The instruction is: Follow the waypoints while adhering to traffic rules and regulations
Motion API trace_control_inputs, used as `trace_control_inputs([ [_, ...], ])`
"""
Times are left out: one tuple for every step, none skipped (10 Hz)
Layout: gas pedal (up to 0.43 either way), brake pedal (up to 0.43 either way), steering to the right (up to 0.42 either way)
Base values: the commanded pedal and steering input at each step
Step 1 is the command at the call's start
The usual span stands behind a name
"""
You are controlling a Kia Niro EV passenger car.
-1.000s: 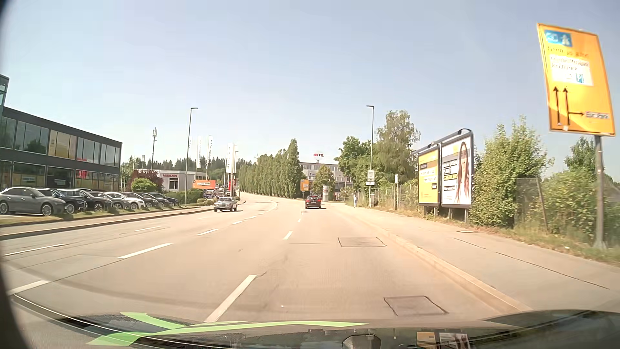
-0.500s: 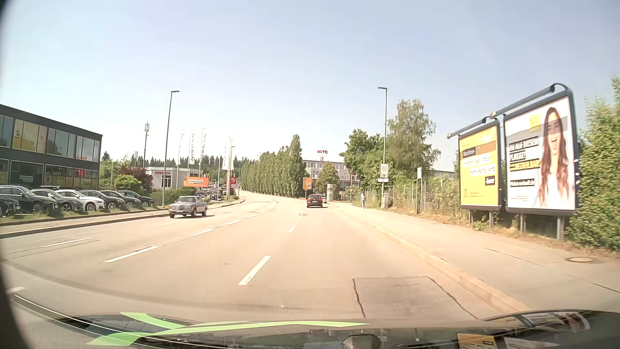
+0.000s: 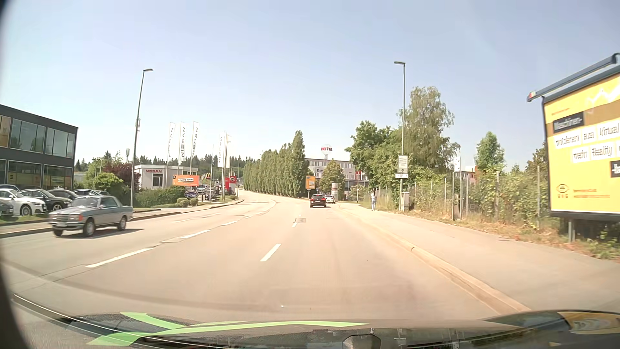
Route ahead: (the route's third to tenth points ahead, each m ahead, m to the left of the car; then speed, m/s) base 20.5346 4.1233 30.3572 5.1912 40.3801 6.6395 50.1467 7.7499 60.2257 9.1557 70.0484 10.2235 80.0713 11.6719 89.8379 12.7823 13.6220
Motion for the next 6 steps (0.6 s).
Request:
trace_control_inputs([
  [0.130,0.000,-0.010],
  [0.130,0.000,-0.010],
  [0.130,0.000,-0.010],
  [0.130,0.000,-0.010],
  [0.130,0.000,-0.010],
  [0.130,0.000,-0.010],
])
